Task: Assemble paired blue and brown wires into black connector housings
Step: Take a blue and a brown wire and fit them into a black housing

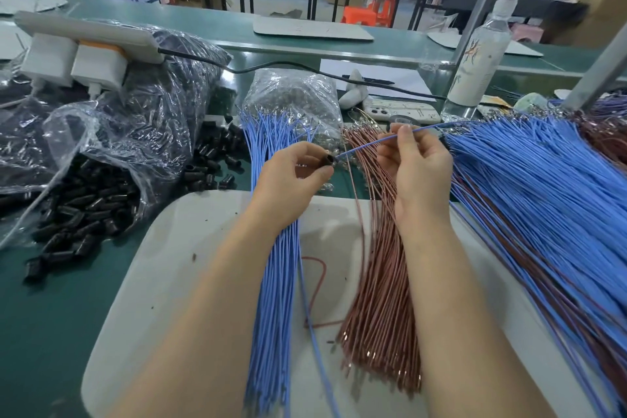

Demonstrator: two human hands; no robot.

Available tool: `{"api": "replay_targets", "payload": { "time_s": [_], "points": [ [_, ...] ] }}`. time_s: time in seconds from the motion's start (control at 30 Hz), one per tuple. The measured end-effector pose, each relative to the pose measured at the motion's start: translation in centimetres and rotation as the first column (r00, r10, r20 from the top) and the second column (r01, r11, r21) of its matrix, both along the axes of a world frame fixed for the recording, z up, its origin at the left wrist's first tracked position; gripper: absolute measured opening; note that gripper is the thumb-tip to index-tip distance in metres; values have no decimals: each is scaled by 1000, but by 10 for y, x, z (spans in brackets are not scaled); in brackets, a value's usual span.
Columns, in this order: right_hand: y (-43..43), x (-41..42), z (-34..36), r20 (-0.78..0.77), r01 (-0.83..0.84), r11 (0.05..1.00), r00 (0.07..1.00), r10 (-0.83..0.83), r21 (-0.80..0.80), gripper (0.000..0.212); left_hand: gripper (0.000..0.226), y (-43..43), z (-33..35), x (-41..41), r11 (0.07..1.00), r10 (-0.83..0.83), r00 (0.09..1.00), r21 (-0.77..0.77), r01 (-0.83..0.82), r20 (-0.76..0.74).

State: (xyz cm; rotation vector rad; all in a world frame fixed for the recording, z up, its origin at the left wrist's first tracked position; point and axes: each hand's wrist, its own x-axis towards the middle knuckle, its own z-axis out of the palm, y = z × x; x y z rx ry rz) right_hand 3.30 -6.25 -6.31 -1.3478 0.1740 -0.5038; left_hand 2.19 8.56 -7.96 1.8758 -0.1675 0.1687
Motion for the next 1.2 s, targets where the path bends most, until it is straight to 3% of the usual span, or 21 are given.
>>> {"api": "replay_targets", "payload": {
  "time_s": [0.1, 0.27, 0.43, 0.77, 0.97, 1.2],
  "points": [
    [-1, 0, 1, 42, 18, 1000, 999, -18, -3, 21, 10, 0, 1, -1, 1000, 17, 1000, 13, -17, 26],
    [-1, 0, 0, 38, 35, 999, 999, -35, -25, 21, 7, 4, 6, -3, 977, -111, 991, -188, 97, -69],
    [2, -1, 1, 40, 2, 1000, 999, -2, 2, 23, 4, 0, 7, -5, 981, -142, 989, -136, 137, -29],
    [-4, -2, 2, -59, -59, 951, 995, 80, 304, 16, 12, -2, 14, -13, 955, -239, 970, -174, 242, 40],
    [-1, -5, 7, 59, -8, 978, 998, -4, 208, 14, 12, 0, 4, -6, 996, -88, 994, -21, 89, 59],
    [10, -9, 9, 189, -35, 998, 982, 24, 54, 15, 31, 2, -4, 2, 994, 35, 990, -103, -22, 134]
  ]
}}
